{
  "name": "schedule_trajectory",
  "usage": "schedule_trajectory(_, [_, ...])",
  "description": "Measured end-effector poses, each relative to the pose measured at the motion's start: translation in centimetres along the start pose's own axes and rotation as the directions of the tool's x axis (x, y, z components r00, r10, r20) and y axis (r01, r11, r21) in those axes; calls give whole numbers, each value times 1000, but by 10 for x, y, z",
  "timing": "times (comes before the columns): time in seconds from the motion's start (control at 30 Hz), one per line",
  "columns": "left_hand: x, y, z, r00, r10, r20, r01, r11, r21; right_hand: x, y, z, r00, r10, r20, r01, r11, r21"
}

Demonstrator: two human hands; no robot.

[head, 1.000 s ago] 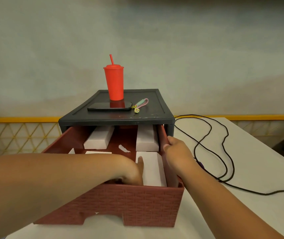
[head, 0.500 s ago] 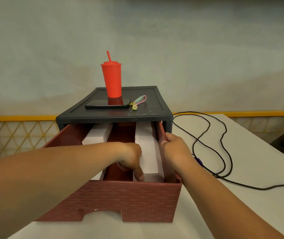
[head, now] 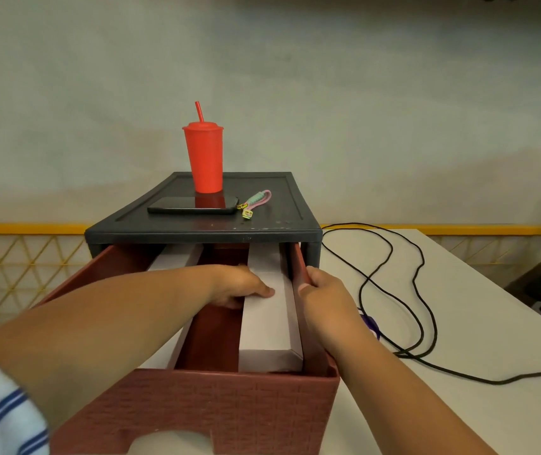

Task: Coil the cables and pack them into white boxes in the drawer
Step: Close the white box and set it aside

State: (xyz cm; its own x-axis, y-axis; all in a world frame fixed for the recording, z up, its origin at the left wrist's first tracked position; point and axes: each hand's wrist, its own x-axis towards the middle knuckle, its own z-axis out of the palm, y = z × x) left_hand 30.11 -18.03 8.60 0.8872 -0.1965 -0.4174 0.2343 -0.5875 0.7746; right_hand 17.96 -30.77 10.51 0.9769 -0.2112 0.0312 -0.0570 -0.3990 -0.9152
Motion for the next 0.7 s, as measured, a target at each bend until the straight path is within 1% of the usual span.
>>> schedule_trajectory(0.07, [12,-1,-5,1000,1,-24,-1,1000,-2,0,2,-1,1000,-13,-3,13,1000,12])
schedule_trajectory(0.13, [22,-1,-10,998,19,-66,-17,999,35,-2,3,-2,1000,-27,-2,27,999,26])
schedule_trajectory(0.23, [35,0,-12,996,32,-83,-27,998,53,-1,5,-1,1000,-24,-10,24,999,39])
schedule_trajectory(0.37, [42,-4,-16,994,15,-112,-4,995,95,0,5,3,1000,-20,-9,20,999,35])
schedule_trajectory(0.43, [39,-5,-17,994,18,-106,-6,993,114,-1,4,1,1000,-5,-11,6,999,38])
schedule_trajectory(0.57, [21,-1,-14,1000,21,-18,-19,993,119,-3,3,-3,1000,13,-12,-12,999,40])
schedule_trajectory(0.63, [2,3,-13,999,38,6,-39,972,234,-3,2,-2,1000,9,-9,-9,999,43])
schedule_trajectory(0.7, [-28,6,-11,996,84,16,-82,893,442,-2,2,-1,1000,9,-7,-9,999,33])
